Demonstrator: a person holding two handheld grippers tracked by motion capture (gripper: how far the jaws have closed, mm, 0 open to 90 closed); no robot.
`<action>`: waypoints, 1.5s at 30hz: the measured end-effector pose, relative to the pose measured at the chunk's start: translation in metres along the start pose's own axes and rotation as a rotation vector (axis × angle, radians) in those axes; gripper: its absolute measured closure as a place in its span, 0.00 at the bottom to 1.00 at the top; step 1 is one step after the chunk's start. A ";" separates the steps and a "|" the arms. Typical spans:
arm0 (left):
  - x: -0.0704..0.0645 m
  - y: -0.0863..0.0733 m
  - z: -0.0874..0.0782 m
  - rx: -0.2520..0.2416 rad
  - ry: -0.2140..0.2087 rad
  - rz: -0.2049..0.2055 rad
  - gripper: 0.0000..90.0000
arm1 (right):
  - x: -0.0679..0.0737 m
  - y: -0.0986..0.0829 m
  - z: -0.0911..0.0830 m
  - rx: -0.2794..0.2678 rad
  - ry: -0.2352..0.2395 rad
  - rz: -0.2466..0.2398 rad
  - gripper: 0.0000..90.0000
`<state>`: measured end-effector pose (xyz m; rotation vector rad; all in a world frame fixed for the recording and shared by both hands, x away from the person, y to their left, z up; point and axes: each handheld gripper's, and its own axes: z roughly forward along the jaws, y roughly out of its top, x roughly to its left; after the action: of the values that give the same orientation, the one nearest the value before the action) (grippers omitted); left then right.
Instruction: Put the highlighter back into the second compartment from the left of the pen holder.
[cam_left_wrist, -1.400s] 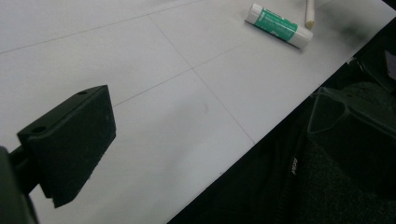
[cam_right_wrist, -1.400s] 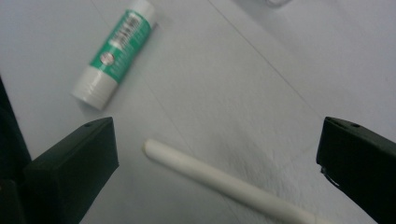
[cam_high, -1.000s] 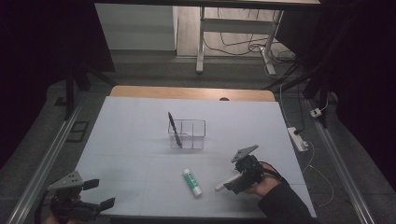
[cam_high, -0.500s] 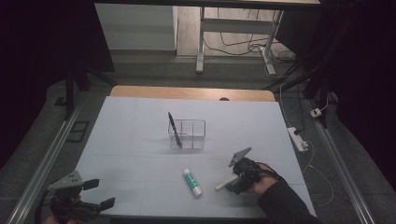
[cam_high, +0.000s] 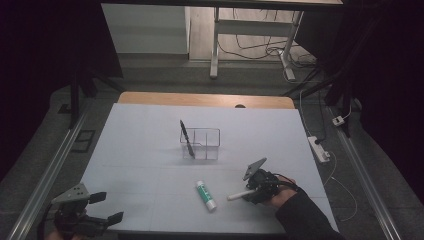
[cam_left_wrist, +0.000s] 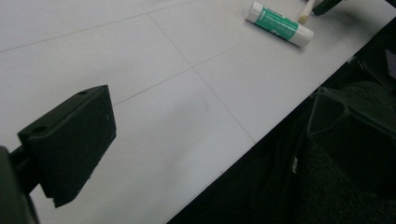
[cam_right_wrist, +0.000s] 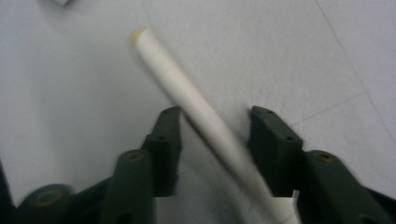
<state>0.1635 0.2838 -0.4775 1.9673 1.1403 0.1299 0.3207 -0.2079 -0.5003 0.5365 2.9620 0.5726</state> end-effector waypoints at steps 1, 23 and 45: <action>0.000 0.000 0.000 0.000 -0.001 0.001 0.01 | 0.000 0.001 0.000 0.005 -0.001 -0.006 0.67; 0.000 0.000 0.000 0.000 0.000 0.003 0.02 | -0.003 0.006 -0.009 -0.044 0.017 0.119 0.88; 0.000 0.000 0.000 0.003 0.002 -0.003 0.02 | -0.006 0.019 -0.040 -0.260 0.002 0.169 0.88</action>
<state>0.1639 0.2835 -0.4777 1.9686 1.1452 0.1286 0.3271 -0.2076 -0.4557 0.7610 2.7982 0.9564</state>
